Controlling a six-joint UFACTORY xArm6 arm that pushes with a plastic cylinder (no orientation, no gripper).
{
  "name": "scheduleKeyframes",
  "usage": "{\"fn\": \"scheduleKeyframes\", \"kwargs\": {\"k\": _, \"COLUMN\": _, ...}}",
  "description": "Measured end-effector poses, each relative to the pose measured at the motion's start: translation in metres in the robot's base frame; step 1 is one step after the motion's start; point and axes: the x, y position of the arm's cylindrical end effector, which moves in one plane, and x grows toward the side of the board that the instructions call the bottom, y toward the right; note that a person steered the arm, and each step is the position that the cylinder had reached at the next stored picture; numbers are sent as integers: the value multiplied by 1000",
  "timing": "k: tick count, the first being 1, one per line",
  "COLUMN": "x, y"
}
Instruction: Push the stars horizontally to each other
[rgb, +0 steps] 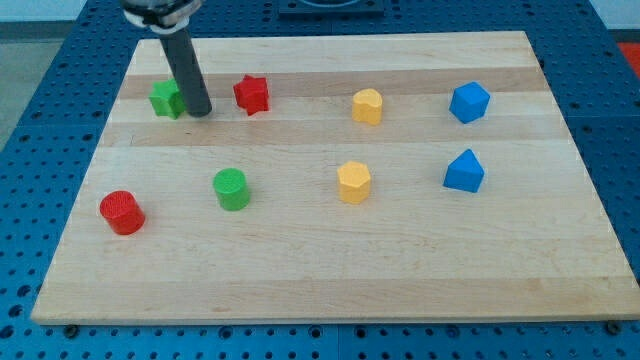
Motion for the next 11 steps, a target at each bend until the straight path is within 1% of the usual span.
{"fn": "scheduleKeyframes", "kwargs": {"k": 1, "x": -42, "y": 40}}
{"fn": "scheduleKeyframes", "kwargs": {"k": 2, "x": -45, "y": 27}}
{"fn": "scheduleKeyframes", "kwargs": {"k": 3, "x": -31, "y": -29}}
{"fn": "scheduleKeyframes", "kwargs": {"k": 4, "x": -9, "y": -24}}
{"fn": "scheduleKeyframes", "kwargs": {"k": 6, "x": -1, "y": 48}}
{"fn": "scheduleKeyframes", "kwargs": {"k": 8, "x": 18, "y": 57}}
{"fn": "scheduleKeyframes", "kwargs": {"k": 9, "x": 8, "y": 82}}
{"fn": "scheduleKeyframes", "kwargs": {"k": 10, "x": -22, "y": 103}}
{"fn": "scheduleKeyframes", "kwargs": {"k": 11, "x": -17, "y": 101}}
